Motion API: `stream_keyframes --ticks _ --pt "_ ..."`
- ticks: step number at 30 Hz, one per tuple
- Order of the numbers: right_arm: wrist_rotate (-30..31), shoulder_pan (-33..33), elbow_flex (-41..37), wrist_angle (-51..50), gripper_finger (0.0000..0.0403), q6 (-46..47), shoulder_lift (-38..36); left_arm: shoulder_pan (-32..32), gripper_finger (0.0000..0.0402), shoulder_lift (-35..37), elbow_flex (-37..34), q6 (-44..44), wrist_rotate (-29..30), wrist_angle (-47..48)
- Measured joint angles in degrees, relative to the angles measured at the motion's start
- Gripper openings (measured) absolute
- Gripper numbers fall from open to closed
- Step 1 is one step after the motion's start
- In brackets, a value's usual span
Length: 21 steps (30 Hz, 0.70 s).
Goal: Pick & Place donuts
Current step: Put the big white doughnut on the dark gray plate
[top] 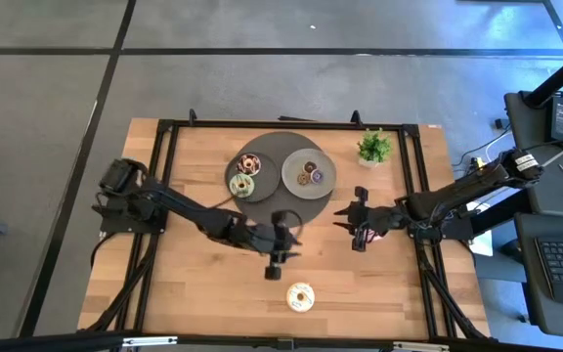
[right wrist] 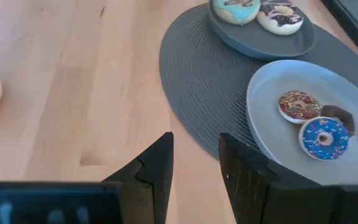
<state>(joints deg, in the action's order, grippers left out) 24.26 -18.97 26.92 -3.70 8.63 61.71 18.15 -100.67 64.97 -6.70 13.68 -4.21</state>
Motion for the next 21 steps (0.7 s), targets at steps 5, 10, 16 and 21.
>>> stream_keyframes --ticks 5,10,16,21 --pt "0.72 1.05 0.0 0.08 0.013 -2.61 0.0 0.9 0.0115 -6.89 5.2 -0.11 -10.3 4.08" --pt "1.63 2.21 0.0 0.04 0.013 -3.0 0.0 2.2 0.011 -12.4 7.63 -0.91 -12.28 4.03" --pt "1.7 2.26 0.0 -0.01 0.013 -2.94 0.0 3.36 0.0104 -15.99 8.5 -3.36 -12.28 -0.14" --pt "1.7 2.26 0.0 -0.01 0.013 -2.83 0.0 4.02 0.0102 -17.67 8.5 -6.52 -11.73 -1.28"
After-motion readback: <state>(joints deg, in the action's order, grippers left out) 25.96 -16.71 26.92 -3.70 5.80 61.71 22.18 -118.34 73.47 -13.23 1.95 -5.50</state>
